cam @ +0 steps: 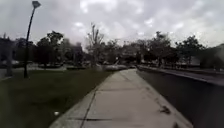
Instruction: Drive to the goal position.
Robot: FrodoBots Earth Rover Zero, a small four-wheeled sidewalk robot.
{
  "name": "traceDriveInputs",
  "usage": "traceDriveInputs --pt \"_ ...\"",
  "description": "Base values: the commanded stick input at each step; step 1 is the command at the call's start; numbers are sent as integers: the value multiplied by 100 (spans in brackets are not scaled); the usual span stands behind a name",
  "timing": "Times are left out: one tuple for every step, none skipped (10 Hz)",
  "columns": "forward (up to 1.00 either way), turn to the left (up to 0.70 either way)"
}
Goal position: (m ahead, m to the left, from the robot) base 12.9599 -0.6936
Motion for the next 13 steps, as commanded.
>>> traceDriveInputs --pt "100 -33" --pt "100 -39" --pt "100 -39" --pt "100 -39" --pt "100 -39" --pt "100 -39" --pt "100 -39" --pt "100 -39" --pt "100 -39" --pt "100 -39" --pt "100 -39" --pt "100 -39" --pt "100 -37"
